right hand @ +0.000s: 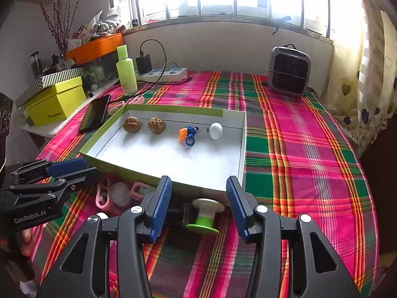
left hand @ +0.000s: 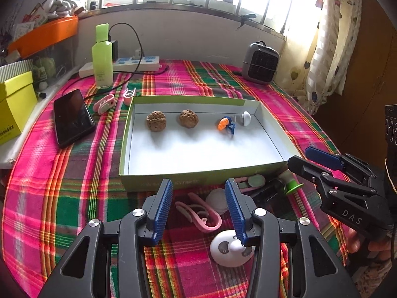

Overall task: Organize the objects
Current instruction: 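Withdraw both tools from the box and move the left tool toward the white panda-face object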

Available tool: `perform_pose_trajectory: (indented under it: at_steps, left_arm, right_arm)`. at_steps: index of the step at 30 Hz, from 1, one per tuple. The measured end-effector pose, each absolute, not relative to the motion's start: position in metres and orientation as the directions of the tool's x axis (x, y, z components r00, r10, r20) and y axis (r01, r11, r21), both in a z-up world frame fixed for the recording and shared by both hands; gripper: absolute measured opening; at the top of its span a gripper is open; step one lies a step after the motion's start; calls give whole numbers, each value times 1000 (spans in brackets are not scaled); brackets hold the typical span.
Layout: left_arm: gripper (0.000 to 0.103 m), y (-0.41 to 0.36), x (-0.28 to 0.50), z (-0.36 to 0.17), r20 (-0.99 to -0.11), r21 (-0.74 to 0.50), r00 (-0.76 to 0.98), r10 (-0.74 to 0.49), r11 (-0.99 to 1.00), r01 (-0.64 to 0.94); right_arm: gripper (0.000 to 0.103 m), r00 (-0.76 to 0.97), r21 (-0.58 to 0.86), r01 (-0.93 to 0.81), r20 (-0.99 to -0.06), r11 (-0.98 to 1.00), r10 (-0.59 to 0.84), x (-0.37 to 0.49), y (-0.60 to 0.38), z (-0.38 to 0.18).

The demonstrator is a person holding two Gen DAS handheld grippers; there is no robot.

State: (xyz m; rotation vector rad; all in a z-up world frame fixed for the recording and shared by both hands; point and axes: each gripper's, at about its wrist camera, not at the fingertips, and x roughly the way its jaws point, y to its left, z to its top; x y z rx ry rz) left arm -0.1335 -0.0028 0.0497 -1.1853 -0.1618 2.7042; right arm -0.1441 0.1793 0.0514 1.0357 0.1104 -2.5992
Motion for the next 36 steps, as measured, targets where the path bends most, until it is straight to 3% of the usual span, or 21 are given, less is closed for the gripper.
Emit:
perform_pose_trajectory:
  at_steps: [36]
  left_arm:
    - [46, 24, -100, 14, -775, -200, -569, 273, -961, -190]
  right_arm:
    - [47, -641, 82, 301, -720, -950, -265, -116, 196, 24]
